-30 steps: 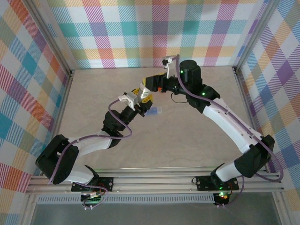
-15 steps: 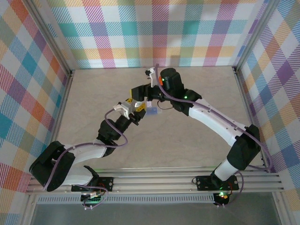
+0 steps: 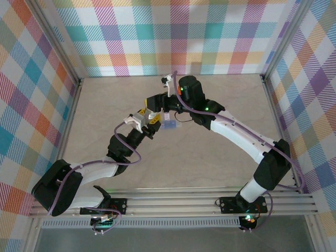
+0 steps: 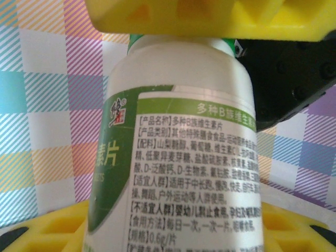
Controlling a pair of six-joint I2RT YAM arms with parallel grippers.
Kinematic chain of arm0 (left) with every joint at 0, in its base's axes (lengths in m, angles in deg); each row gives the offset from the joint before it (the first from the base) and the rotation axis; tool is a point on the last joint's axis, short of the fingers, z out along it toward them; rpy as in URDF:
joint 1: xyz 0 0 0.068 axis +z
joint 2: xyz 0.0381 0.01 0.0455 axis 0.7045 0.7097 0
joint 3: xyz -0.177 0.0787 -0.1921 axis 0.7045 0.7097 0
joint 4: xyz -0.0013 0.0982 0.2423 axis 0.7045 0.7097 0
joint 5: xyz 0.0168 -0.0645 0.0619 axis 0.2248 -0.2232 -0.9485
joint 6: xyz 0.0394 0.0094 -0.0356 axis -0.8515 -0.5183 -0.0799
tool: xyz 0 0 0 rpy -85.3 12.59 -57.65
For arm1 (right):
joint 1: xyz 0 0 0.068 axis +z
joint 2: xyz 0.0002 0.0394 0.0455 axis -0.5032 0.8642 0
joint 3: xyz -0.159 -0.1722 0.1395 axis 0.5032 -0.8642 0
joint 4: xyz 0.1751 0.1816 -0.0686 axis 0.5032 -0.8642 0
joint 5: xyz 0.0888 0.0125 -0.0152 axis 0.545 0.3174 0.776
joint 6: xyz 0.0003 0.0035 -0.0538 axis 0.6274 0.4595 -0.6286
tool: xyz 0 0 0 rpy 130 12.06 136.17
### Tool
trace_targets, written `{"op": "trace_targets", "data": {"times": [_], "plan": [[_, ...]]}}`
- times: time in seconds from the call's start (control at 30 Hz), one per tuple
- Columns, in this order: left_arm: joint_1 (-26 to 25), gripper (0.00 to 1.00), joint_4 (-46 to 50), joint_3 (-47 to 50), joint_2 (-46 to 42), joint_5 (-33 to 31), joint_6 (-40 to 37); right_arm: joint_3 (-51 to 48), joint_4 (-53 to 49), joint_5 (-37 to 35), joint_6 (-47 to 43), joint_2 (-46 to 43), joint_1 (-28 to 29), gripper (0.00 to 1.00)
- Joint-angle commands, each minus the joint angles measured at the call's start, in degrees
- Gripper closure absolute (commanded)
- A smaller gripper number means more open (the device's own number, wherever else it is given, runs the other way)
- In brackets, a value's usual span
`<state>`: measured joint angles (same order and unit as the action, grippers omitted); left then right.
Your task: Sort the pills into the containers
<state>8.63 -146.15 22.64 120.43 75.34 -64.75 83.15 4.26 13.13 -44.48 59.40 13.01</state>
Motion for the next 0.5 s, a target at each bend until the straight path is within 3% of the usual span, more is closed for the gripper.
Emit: {"op": "trace_targets", "data": {"times": [0.0, 0.17, 0.47], "plan": [[0.48, 1.00, -3.47, -0.76, -0.04, 3.68, 1.81, -0.34, 5.24, 1.18, -0.20, -0.03, 0.46, 0.43], [0.39, 1.00, -3.41, -1.22, 0.18, 4.36, 3.06, -2.49, 8.31, 0.45, -0.09, -1.02, 0.45, 0.46], [0.46, 1.00, -3.01, -2.78, 2.38, 4.45, 4.46, -5.12, 9.96, -0.63, 0.57, -2.26, 0.56, 0.74]]}}
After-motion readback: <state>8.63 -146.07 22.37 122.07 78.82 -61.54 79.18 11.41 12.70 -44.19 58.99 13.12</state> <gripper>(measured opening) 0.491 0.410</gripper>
